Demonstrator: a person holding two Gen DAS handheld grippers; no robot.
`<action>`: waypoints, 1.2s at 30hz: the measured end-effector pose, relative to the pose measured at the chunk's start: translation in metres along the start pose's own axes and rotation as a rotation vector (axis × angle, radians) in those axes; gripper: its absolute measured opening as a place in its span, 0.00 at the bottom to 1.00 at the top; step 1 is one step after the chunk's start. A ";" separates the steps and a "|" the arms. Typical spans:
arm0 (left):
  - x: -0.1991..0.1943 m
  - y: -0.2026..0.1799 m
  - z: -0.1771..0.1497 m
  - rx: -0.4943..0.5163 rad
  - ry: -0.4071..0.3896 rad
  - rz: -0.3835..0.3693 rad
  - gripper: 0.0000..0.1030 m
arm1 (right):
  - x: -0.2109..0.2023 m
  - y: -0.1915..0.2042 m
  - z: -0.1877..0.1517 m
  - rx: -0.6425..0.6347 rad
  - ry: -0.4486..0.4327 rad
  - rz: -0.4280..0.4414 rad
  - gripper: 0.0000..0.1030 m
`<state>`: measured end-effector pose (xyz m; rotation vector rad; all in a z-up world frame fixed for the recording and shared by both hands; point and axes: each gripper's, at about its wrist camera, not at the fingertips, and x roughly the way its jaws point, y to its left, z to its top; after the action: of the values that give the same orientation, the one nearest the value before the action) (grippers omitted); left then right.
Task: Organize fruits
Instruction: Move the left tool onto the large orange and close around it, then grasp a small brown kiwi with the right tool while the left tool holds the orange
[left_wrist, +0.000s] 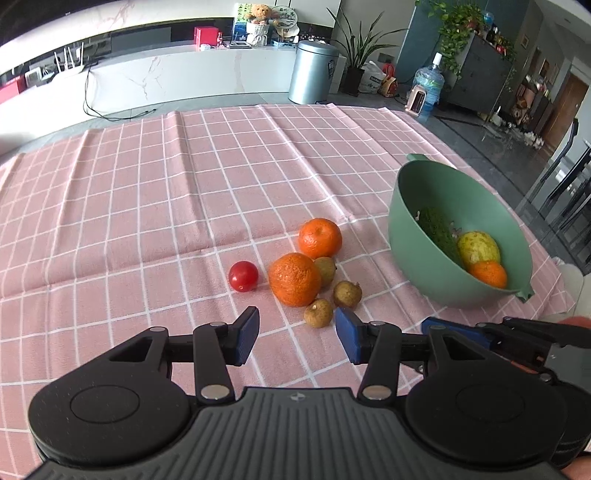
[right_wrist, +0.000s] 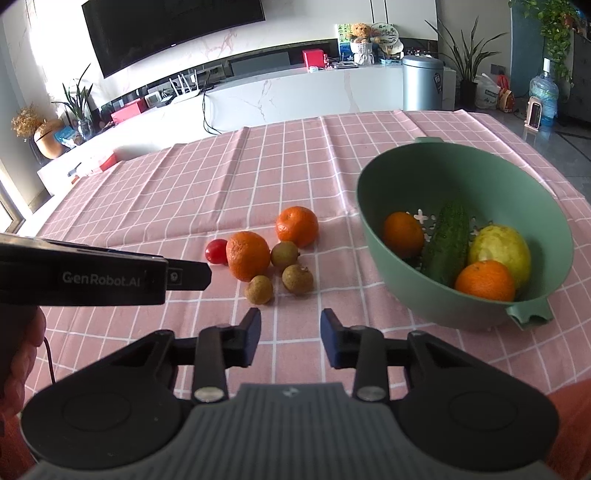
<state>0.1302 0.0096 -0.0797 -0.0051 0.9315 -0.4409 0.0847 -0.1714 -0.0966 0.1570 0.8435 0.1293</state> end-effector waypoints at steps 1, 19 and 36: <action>0.003 0.001 0.002 -0.009 -0.007 -0.011 0.55 | 0.003 0.000 0.001 0.002 0.004 0.000 0.29; 0.051 0.010 0.013 -0.052 -0.030 -0.062 0.55 | 0.049 -0.010 0.021 0.129 0.012 -0.010 0.20; 0.056 0.024 0.011 -0.106 -0.012 -0.098 0.46 | 0.066 -0.017 0.021 0.154 0.033 0.018 0.20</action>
<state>0.1765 0.0088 -0.1206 -0.1503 0.9446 -0.4812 0.1443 -0.1781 -0.1343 0.3077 0.8853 0.0837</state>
